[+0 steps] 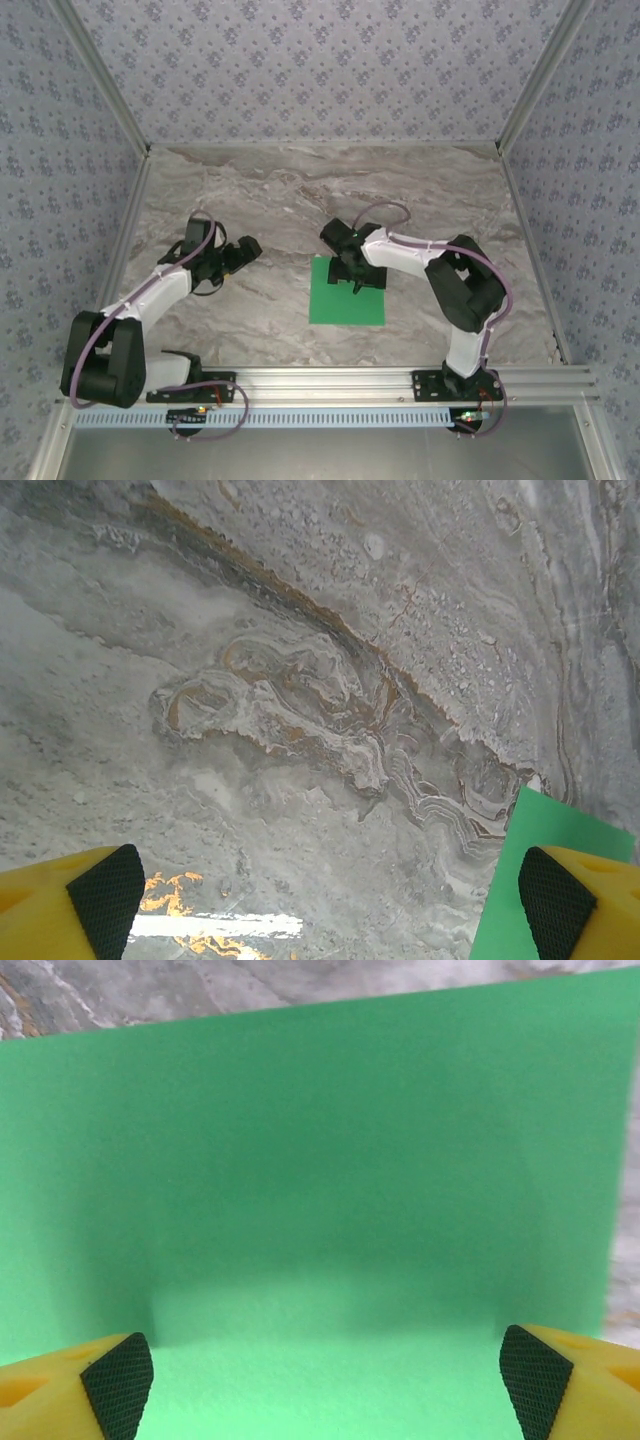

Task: Fold a paper plane with a square sheet of paper (pick it up from the middle)
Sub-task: Rotate the square sheet of paper at the center of the table.

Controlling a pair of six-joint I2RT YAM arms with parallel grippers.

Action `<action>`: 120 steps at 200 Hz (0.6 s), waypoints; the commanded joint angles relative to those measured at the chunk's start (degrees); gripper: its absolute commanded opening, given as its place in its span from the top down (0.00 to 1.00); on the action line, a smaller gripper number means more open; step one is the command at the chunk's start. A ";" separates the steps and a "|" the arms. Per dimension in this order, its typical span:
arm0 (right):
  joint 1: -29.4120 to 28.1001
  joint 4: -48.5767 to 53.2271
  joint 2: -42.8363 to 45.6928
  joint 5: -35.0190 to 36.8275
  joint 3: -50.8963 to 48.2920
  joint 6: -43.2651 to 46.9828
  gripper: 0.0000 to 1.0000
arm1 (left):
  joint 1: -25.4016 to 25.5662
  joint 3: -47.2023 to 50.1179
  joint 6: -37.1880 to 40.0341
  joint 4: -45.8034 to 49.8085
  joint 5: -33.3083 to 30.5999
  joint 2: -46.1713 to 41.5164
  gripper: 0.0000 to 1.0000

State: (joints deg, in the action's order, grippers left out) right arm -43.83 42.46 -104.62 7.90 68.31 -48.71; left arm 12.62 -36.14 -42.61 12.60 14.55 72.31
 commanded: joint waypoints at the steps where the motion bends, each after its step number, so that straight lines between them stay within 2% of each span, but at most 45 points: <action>1: -1.82 8.86 0.97 3.07 5.90 5.18 0.00 | 0.82 -2.05 -0.89 -1.17 -0.93 0.45 0.01; 44: -5.86 12.39 -2.63 4.37 8.06 3.35 0.00 | 1.00 -1.49 -1.28 -1.44 -1.02 1.07 0.01; 93: -5.40 5.75 -4.15 -0.35 6.50 -3.01 0.00 | 1.02 -1.92 -1.64 -1.55 -0.71 2.20 0.01; 120: -4.47 4.04 -4.71 -0.19 5.10 -5.49 0.00 | 1.03 -1.92 -1.69 -1.27 -0.74 2.21 0.01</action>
State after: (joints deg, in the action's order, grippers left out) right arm -49.06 47.77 -108.07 8.14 74.81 -49.95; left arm 13.30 -36.16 -43.64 11.75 14.13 74.24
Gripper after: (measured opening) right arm 0.997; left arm 0.990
